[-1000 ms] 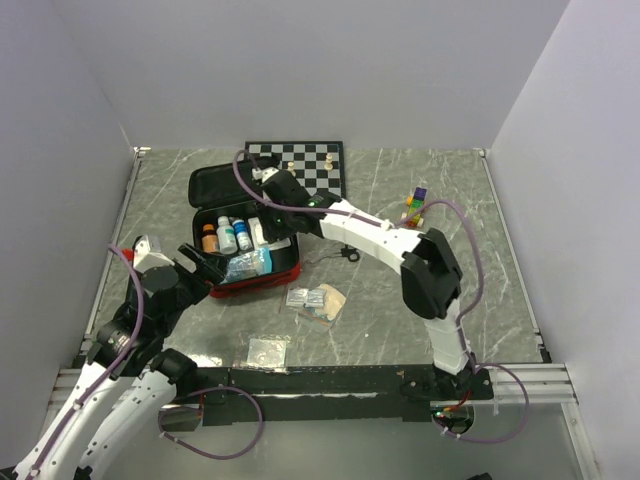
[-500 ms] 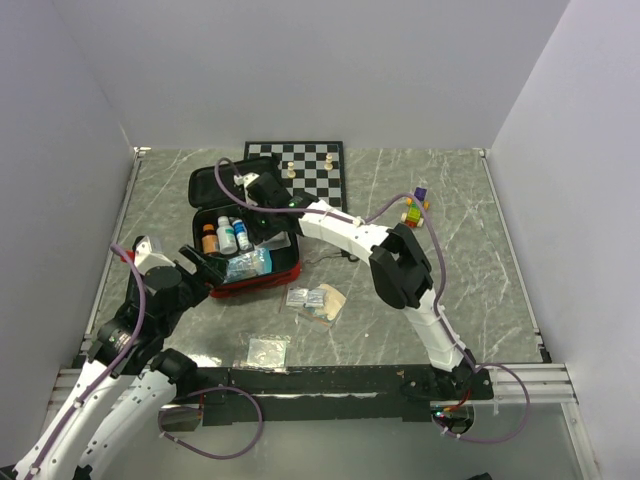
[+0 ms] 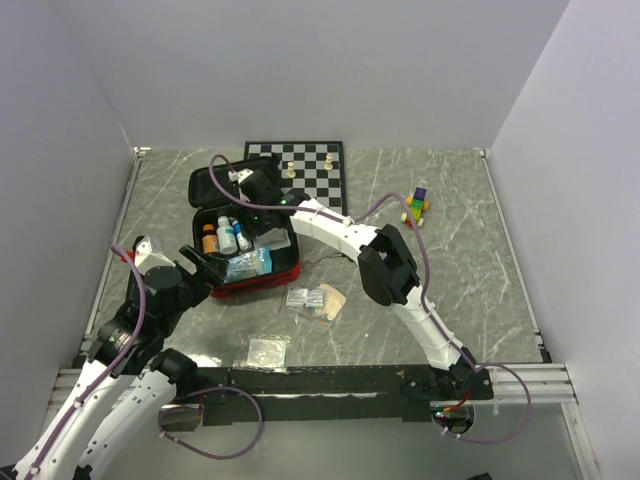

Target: Organize the medicine kit

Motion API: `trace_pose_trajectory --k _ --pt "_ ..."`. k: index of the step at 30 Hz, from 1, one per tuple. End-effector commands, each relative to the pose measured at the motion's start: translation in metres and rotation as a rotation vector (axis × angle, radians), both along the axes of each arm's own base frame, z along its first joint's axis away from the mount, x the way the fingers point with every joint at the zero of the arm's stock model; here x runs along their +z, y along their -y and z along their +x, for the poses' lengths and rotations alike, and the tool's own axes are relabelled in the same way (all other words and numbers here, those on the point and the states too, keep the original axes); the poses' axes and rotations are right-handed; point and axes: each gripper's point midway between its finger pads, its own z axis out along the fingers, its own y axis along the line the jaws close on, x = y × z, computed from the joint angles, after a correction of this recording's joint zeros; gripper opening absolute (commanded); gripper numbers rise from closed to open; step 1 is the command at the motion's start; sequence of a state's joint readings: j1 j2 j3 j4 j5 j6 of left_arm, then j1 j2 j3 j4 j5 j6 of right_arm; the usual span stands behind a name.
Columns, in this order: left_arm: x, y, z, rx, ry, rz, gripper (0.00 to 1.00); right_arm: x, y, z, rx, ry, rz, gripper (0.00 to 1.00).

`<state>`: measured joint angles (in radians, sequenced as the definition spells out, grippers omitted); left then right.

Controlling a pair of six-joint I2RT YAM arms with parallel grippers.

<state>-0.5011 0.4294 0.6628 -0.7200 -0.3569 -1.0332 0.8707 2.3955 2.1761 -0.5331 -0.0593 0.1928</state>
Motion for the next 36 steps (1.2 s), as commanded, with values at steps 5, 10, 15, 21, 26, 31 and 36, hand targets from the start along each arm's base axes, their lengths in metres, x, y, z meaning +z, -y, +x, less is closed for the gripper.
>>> trace_pose_trajectory --k 5,10,15,21,26,31,36 --pt "0.016 0.003 0.003 -0.011 0.037 -0.011 0.96 0.015 0.002 0.017 -0.061 0.049 0.016 0.72" --pt "0.016 0.003 0.002 -0.011 0.040 -0.015 0.96 0.029 0.007 0.016 -0.087 0.072 0.039 0.73" --pt "0.018 0.003 0.002 -0.013 0.047 -0.020 0.96 0.071 0.021 -0.007 -0.090 0.106 0.120 0.73" --pt "0.016 0.008 0.005 -0.028 0.050 -0.029 0.96 0.106 0.061 -0.057 -0.096 0.149 0.199 0.73" --pt "0.014 0.015 0.009 -0.048 0.056 -0.053 0.96 0.078 0.106 -0.103 -0.132 0.093 0.158 0.73" --pt "0.010 0.020 0.010 -0.061 0.050 -0.068 0.96 0.033 0.127 -0.153 -0.063 0.024 0.074 0.72" --pt "0.006 0.022 0.012 -0.056 0.045 -0.085 0.96 -0.009 0.123 -0.203 0.023 -0.033 -0.025 0.70"
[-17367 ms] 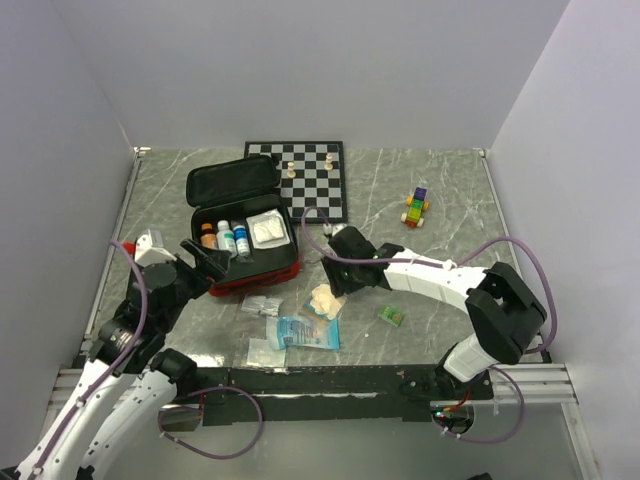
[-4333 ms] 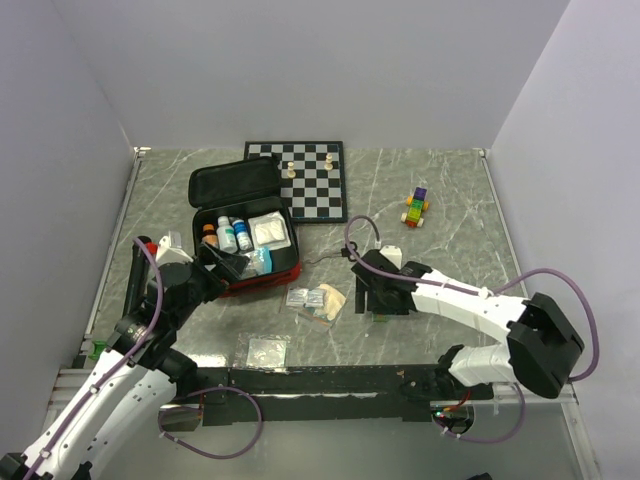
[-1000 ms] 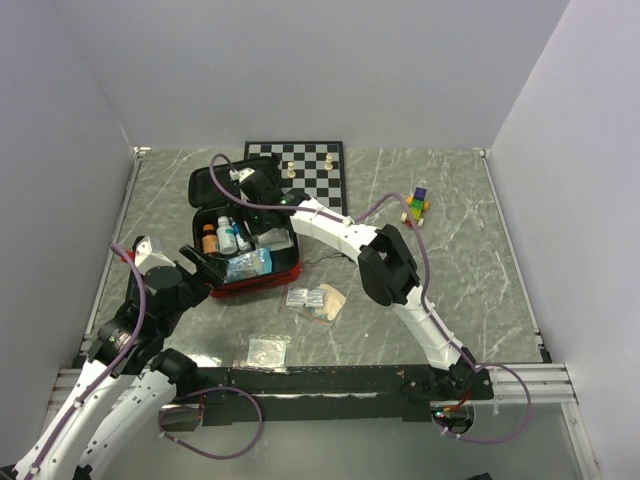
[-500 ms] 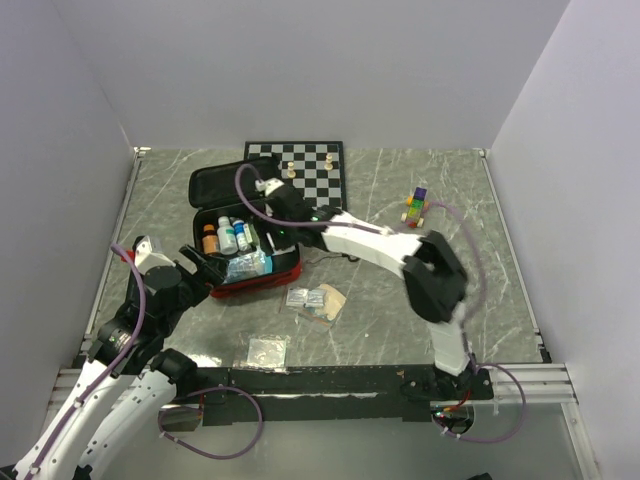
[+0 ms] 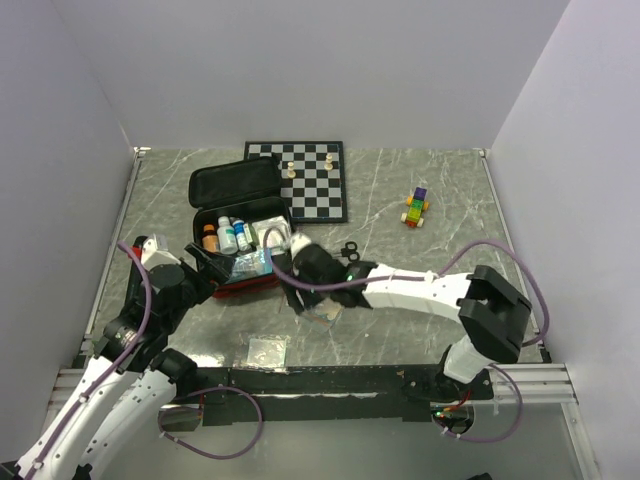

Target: Organize the medicine kit

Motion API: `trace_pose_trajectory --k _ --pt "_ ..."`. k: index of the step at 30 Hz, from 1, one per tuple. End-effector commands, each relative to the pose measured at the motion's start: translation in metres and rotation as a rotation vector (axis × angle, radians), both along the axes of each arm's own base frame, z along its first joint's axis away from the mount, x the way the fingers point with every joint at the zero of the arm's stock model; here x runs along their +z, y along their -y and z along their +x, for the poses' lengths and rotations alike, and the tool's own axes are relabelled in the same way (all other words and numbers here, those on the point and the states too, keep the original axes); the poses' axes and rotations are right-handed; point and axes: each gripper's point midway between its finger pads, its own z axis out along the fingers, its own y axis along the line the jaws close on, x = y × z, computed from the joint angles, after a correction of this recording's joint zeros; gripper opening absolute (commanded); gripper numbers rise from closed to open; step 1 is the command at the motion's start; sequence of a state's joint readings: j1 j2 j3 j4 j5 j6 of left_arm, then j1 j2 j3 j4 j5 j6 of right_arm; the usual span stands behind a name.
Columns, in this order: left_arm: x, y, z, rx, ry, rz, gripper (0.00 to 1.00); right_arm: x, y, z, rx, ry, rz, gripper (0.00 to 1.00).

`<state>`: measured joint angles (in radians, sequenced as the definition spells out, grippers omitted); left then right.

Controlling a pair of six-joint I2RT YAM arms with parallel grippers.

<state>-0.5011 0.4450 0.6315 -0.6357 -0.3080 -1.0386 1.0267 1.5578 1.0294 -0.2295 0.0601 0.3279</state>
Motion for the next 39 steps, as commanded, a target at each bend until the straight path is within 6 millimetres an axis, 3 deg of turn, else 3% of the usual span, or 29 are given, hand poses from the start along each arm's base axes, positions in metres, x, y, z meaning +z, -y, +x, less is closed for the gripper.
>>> trace_pose_trajectory --k 1,7,10,17,25,31,38,39 --pt "0.005 0.009 0.004 -0.018 0.022 -0.047 0.96 -0.019 -0.010 -0.036 0.062 -0.026 -0.033 0.69" --pt "0.006 0.006 0.004 0.003 0.017 -0.058 0.96 -0.019 -0.027 -0.062 0.139 0.008 -0.063 0.68" --pt "0.007 0.002 0.002 0.027 0.019 -0.068 0.96 -0.026 -0.016 -0.051 0.056 0.023 -0.119 0.66" --pt "0.010 -0.001 -0.001 0.031 0.030 -0.069 0.97 -0.039 0.023 -0.005 -0.118 0.079 -0.245 0.64" --pt "0.009 0.000 -0.001 0.025 0.029 -0.069 0.96 -0.064 0.041 0.007 -0.142 0.058 -0.348 0.63" --pt "0.005 0.000 -0.002 0.022 0.023 -0.067 0.96 -0.066 0.052 0.002 -0.160 0.041 -0.357 0.35" --pt "0.002 0.003 -0.002 0.012 0.024 -0.074 0.96 -0.050 0.066 -0.013 -0.181 0.019 -0.313 0.00" --pt "0.001 0.004 -0.002 0.008 0.023 -0.075 0.96 -0.048 0.068 -0.016 -0.180 0.016 -0.307 0.00"
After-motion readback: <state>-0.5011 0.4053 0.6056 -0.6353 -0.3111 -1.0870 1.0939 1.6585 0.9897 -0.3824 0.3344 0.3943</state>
